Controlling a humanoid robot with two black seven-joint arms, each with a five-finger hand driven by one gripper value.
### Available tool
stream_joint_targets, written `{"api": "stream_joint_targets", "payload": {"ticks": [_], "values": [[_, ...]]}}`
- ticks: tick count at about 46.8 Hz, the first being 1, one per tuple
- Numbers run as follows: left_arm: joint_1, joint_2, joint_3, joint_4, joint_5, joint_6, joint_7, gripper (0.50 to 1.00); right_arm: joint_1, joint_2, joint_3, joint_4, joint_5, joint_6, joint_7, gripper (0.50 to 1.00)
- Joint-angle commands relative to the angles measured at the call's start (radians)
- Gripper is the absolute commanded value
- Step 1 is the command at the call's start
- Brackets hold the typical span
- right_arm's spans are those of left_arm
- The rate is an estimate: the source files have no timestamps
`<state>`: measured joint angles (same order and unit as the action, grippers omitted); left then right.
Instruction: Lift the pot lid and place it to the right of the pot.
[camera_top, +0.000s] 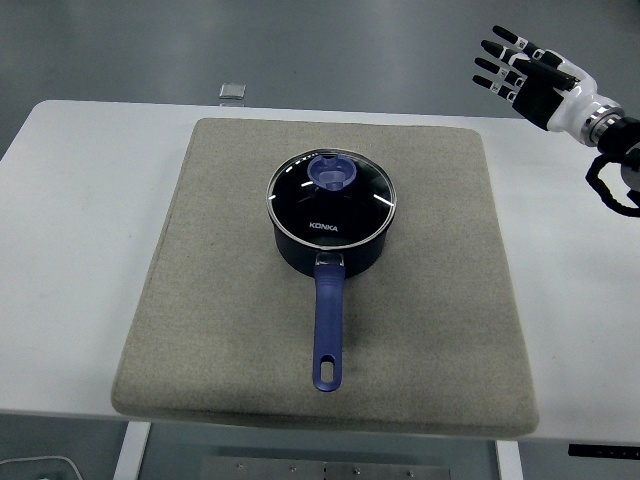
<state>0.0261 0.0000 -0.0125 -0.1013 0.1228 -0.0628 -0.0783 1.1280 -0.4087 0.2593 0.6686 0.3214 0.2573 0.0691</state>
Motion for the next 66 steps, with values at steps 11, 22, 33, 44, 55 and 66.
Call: {"api": "stream_joint_targets", "payload": {"ticks": [11, 22, 33, 44, 55, 66], "values": [[0.000, 0.000, 0.000, 0.000, 0.000, 0.000, 0.000, 1.000, 0.004, -0.006, 0.005, 0.025, -0.087, -0.001, 0.000, 0.897], [0.000, 0.000, 0.000, 0.000, 0.000, 0.000, 0.000, 1.000, 0.049, -0.007, 0.005, 0.106, -0.219, -0.016, 0.000, 0.897], [0.000, 0.000, 0.000, 0.000, 0.000, 0.000, 0.000, 1.000, 0.095, -0.007, -0.006, 0.181, -0.331, -0.046, 0.000, 0.895], [0.000, 0.000, 0.000, 0.000, 0.000, 0.000, 0.000, 1.000, 0.121, -0.010, -0.021, 0.267, -0.488, -0.073, -0.005, 0.895], [0.000, 0.000, 0.000, 0.000, 0.000, 0.000, 0.000, 1.000, 0.208, -0.041, -0.172, 0.387, -0.647, -0.096, -0.005, 0.895], [0.000, 0.000, 0.000, 0.000, 0.000, 0.000, 0.000, 1.000, 0.282, -0.045, -0.279, 0.431, -0.783, -0.095, -0.005, 0.895]]}}
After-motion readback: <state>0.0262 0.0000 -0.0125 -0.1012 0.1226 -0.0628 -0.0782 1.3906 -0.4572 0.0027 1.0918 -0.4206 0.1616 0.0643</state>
